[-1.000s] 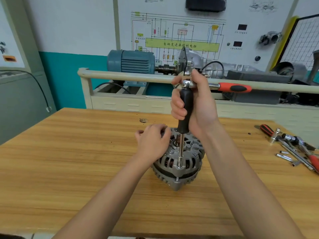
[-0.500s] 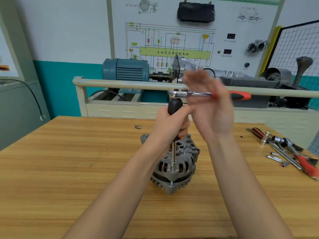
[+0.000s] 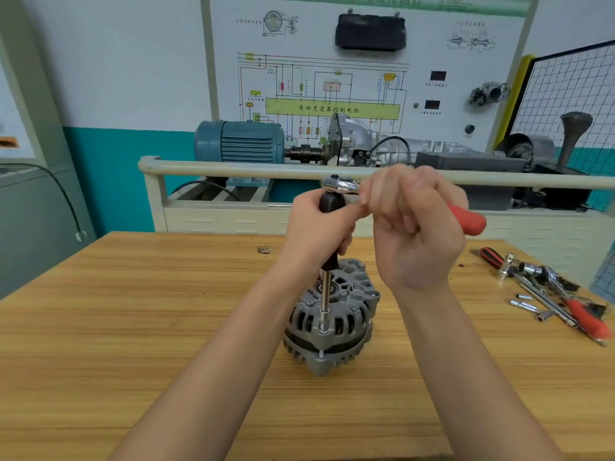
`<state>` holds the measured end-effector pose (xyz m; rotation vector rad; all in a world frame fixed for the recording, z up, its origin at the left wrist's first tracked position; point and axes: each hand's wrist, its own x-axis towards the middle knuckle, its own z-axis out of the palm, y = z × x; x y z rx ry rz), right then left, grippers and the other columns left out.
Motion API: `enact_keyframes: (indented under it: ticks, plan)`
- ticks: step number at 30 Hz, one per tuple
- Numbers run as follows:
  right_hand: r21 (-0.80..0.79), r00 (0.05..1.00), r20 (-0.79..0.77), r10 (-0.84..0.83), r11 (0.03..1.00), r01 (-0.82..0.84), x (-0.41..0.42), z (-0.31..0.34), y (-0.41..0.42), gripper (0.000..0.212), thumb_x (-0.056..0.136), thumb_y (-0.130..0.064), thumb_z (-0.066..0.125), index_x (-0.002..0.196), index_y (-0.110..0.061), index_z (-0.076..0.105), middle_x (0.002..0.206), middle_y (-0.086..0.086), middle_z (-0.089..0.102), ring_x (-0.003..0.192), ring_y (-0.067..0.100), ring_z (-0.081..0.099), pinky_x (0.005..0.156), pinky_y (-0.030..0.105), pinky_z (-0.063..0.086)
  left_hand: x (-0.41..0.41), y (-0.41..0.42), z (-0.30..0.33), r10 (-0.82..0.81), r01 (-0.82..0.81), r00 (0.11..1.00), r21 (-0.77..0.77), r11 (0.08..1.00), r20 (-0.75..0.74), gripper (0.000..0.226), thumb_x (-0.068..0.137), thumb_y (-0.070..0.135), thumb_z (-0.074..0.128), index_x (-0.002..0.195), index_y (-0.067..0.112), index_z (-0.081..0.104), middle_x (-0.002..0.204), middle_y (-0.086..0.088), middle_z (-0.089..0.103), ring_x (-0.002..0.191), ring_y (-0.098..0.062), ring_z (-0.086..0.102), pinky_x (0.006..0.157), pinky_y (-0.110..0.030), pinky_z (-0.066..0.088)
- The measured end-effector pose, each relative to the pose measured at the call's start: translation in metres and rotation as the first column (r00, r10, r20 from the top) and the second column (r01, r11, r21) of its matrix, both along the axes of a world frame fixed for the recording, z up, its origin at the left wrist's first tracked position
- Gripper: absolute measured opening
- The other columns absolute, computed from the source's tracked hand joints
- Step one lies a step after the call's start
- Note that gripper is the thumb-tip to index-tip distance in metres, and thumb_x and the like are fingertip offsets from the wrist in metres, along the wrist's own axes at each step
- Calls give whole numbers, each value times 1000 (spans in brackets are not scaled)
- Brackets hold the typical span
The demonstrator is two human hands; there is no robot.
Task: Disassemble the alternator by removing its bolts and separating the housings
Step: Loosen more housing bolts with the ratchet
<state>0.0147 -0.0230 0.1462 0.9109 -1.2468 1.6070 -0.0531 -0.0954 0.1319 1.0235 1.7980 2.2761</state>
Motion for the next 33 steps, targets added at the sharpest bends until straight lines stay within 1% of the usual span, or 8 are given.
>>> enact_keyframes:
  ticks: [4,9,12,17,23,25,28,33]
  plan:
    - [-124,988,16,154,981,-151,-4,6,8,36,76,-5,42,47,-19,27,43,-1,22,42,6,31,55,27,31,-4,8,0,-164,164,981,9,986,101,54,87,4,61,46,26,33,42,7,25,36,-9,19,38,-15,20]
    - [-245,959,53,279,935,-258,-8,13,12,42,83,-8,31,43,-21,25,38,-3,19,40,12,19,51,25,29,-7,11,-3,-175,169,976,52,984,129,45,92,8,56,59,21,29,43,6,22,37,-11,17,39,-17,20]
    - [-332,940,107,324,903,-274,-10,13,16,42,85,-13,38,44,-18,40,40,-3,32,42,12,28,57,26,38,-5,12,-3,-111,109,989,30,994,99,44,94,9,55,61,21,29,45,5,23,39,-11,19,40,-19,21]
    - [-180,913,408,11,981,68,-15,11,16,7,89,-7,56,92,-1,58,87,11,67,91,25,66,88,30,52,-4,8,-2,37,-55,988,-122,991,-148,27,88,4,57,67,10,42,48,-2,38,41,-16,39,44,-25,38]
    - [-64,812,577,-85,987,150,-17,14,13,9,91,-15,60,94,-11,67,103,16,72,105,23,67,94,38,52,-11,-7,1,-59,-76,955,-433,898,-290,32,81,4,69,97,12,42,84,-7,55,73,-12,56,69,-31,53]
    - [-54,804,585,-104,985,167,-20,11,9,13,93,-17,57,90,-12,69,102,14,73,100,23,68,91,37,54,-11,-11,1,-65,-85,947,-442,893,-313,34,84,7,68,104,11,41,89,-7,51,78,-10,53,74,-37,52]
    - [-32,788,604,-119,984,173,-23,9,4,17,92,-25,60,84,-16,71,89,9,73,74,16,66,70,26,53,-9,-16,-1,-207,4,905,-478,878,-372,41,84,3,68,112,13,39,96,-5,51,77,2,53,74,-27,52]
    - [-216,770,631,95,975,56,-25,1,2,28,99,-30,46,81,-12,58,55,1,47,48,14,40,47,24,34,-21,-37,-25,-390,244,914,-620,745,-109,52,74,8,65,123,18,53,126,0,61,115,-5,57,93,-18,48]
